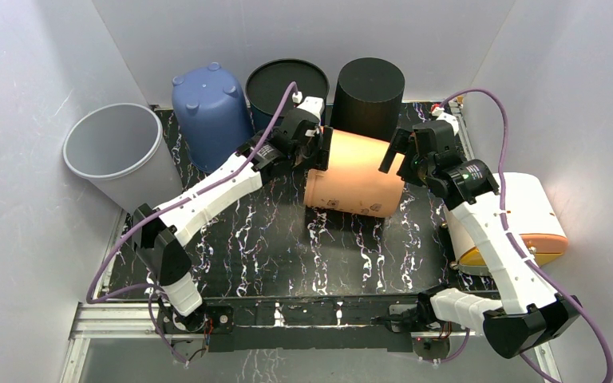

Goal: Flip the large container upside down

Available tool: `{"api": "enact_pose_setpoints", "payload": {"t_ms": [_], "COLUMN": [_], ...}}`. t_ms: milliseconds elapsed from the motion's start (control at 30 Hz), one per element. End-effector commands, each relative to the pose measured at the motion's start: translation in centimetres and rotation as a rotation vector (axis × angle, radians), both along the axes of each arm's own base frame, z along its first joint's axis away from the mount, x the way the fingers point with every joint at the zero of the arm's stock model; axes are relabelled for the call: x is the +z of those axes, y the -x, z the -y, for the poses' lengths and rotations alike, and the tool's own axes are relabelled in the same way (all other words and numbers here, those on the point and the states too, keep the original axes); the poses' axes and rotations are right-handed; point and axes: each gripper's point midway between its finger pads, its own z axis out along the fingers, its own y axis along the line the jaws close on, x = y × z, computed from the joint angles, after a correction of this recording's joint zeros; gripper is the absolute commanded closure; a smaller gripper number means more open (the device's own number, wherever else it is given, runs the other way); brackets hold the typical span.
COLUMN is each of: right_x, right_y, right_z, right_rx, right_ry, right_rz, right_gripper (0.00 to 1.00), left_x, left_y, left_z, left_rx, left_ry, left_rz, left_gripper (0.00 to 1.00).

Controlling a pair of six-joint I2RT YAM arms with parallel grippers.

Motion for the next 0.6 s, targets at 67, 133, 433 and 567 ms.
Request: {"api": "enact_pose_setpoints", "payload": {"t_ms": [67,133,433,567], "right_x": [2.0,1.8,-0.3,-1.0], "right_y": [-0.4,-0.4,-1.2,-2.7], "right_z": [0.3,0.3,1.0,2.1], "right_rx": [0.003,0.003,0.030,0.051], "right_ry": [-0.010,-0.010,-0.051,-0.167], "right_rz": [0.079,0.077,0.044,0.043], "right_gripper": [0.02,0.02,0.02,0.02], "left_x": [1.4,0.8,-0.4,-0.5], "left_y": [-1.2,-1.0,-0.3,0.0], "left_z": [0.0,0.2,0.7,0.6], "left_rx": [0.008,-0.005,-0.035,-0.038], "left_ry": [-0.014,-0.016,0.003,0.014], "left_rz": [0.059,0.044,0.004,-0.002], "left_gripper": [0.39,0.43,0.76,0.84]}}
